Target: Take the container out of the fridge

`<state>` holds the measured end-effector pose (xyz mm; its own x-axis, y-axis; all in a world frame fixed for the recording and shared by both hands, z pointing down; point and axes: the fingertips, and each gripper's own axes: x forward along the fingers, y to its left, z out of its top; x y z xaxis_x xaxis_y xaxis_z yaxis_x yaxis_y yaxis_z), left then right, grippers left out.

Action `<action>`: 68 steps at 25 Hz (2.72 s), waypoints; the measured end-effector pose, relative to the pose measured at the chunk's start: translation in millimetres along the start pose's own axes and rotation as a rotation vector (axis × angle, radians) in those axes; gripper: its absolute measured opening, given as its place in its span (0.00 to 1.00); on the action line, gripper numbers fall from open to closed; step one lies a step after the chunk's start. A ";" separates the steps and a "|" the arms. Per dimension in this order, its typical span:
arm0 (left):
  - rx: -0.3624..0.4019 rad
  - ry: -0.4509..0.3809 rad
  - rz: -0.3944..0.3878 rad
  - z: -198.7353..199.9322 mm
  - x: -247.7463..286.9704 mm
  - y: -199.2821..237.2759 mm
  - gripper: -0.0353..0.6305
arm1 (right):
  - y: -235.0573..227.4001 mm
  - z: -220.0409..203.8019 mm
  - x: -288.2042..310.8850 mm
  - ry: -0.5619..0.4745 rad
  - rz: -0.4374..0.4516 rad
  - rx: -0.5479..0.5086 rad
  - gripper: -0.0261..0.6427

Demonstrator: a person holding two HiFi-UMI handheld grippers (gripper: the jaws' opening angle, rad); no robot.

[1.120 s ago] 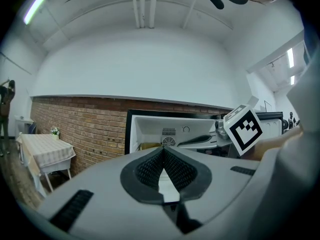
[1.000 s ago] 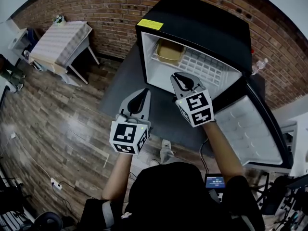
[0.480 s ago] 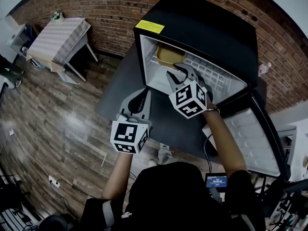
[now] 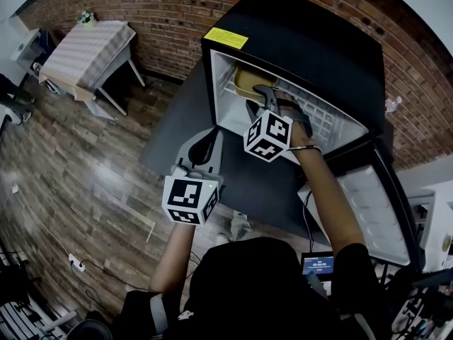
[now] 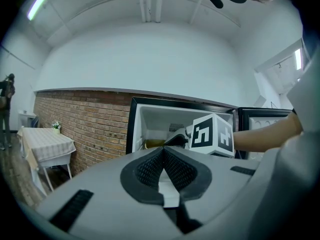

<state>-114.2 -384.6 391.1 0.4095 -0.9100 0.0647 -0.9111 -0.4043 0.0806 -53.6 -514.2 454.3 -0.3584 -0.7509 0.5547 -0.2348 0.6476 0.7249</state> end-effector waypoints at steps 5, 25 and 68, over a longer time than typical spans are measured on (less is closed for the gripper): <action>-0.017 -0.001 0.023 -1.3 -1.3 8.0 0.07 | 7.8 -8.3 14.7 0.044 0.032 -0.043 0.29; -0.045 -0.003 0.055 -0.9 -8.5 17.9 0.07 | 14.1 -11.5 14.6 0.072 0.045 -0.089 0.15; 0.031 -0.043 -0.004 21.7 -116.4 -24.2 0.07 | 91.1 56.8 -133.6 -0.108 0.078 0.165 0.12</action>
<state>-140.8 -270.9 360.0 0.4110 -0.9114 0.0215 -0.9109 -0.4096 0.0496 -78.5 -347.5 423.0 -0.4740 -0.6853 0.5529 -0.3440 0.7222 0.6001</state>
